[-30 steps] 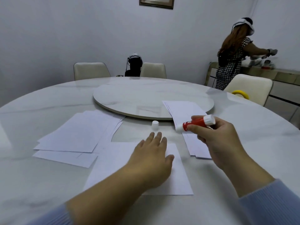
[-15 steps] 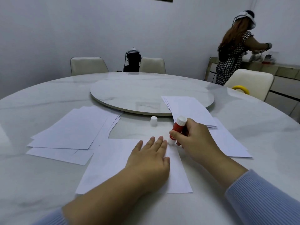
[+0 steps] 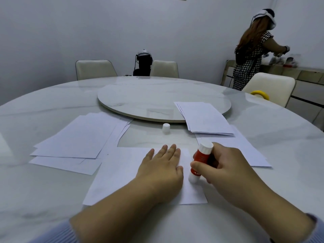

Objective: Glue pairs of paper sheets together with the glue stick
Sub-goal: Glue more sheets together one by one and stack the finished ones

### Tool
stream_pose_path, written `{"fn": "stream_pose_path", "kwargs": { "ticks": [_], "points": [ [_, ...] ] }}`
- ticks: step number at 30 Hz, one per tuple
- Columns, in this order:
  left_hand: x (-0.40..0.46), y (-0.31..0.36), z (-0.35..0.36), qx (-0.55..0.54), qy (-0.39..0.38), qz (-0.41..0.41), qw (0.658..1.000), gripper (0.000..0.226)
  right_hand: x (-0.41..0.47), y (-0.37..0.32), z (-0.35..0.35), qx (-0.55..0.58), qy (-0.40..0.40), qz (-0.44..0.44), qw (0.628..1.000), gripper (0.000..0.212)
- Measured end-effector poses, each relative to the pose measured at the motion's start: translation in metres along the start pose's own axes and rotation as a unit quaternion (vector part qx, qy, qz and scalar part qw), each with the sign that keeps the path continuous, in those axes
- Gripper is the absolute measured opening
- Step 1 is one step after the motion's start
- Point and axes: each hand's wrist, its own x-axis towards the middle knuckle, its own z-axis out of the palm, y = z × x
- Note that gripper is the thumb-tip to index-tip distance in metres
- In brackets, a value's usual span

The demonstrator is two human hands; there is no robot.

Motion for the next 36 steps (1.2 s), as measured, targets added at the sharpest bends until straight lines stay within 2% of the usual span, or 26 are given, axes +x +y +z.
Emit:
{"fn": "stream_pose_path", "kwargs": {
  "ticks": [5, 9, 12, 14, 17, 19, 21, 23, 25, 26, 27, 29, 31, 33, 36],
  "points": [
    [0.001, -0.001, 0.001, -0.008, 0.0, -0.001, 1.0, 0.056, -0.019, -0.002, -0.006, -0.002, -0.021, 0.01, 1.0, 0.017],
    [0.001, -0.001, 0.001, -0.01, 0.0, -0.002, 1.0, 0.056, -0.024, 0.0, -0.011, 0.048, -0.034, 0.004, 0.998, 0.011],
    [0.0, 0.0, -0.001, -0.009, -0.005, 0.005, 1.0, 0.056, -0.027, 0.003, -0.015, 0.185, -0.014, 0.024, 0.982, 0.014],
    [-0.004, 0.0, -0.005, -0.005, -0.018, 0.024, 1.0, 0.056, -0.03, 0.005, -0.019, 0.323, 0.063, 0.045, 0.943, 0.018],
    [-0.013, 0.0, -0.015, -0.007, -0.067, 0.119, 0.991, 0.055, -0.037, 0.008, -0.029, 0.458, 0.176, 0.051, 0.87, 0.014],
    [-0.021, 0.0, -0.023, -0.022, -0.123, 0.211, 0.97, 0.057, -0.04, 0.008, -0.035, 0.465, 0.206, 0.041, 0.86, 0.012],
    [-0.028, -0.002, -0.035, -0.072, -0.17, 0.266, 0.946, 0.063, -0.039, 0.011, -0.041, 0.46, 0.221, 0.035, 0.859, 0.012],
    [-0.031, -0.005, -0.043, -0.151, -0.136, 0.235, 0.951, 0.067, -0.037, 0.012, -0.046, 0.456, 0.226, 0.028, 0.86, 0.012],
    [-0.031, -0.009, -0.043, -0.215, -0.027, 0.124, 0.968, 0.056, -0.034, 0.012, -0.049, 0.456, 0.23, 0.023, 0.86, 0.013],
    [-0.03, -0.011, -0.041, -0.208, 0.017, 0.065, 0.976, 0.05, -0.032, 0.012, -0.05, 0.455, 0.229, 0.022, 0.86, 0.013],
    [-0.029, -0.012, -0.038, -0.168, 0.034, 0.02, 0.985, 0.054, -0.03, 0.011, -0.05, 0.454, 0.224, 0.022, 0.862, 0.013],
    [-0.026, -0.015, -0.032, -0.067, -0.009, -0.013, 0.998, 0.067, -0.025, 0.007, -0.049, 0.449, 0.203, 0.026, 0.87, 0.013],
    [-0.027, -0.02, -0.032, -0.036, -0.045, -0.012, 0.998, 0.067, -0.018, 0.001, -0.047, 0.441, 0.184, 0.033, 0.878, 0.02],
    [-0.027, -0.027, -0.037, -0.04, -0.039, -0.017, 0.998, 0.062, -0.008, -0.005, -0.043, 0.431, 0.167, 0.034, 0.886, 0.02],
    [-0.022, -0.024, -0.042, -0.052, 0.008, -0.03, 0.998, 0.056, 0.015, -0.013, -0.029, 0.394, 0.138, 0.03, 0.908, 0.003]
  ]
}}
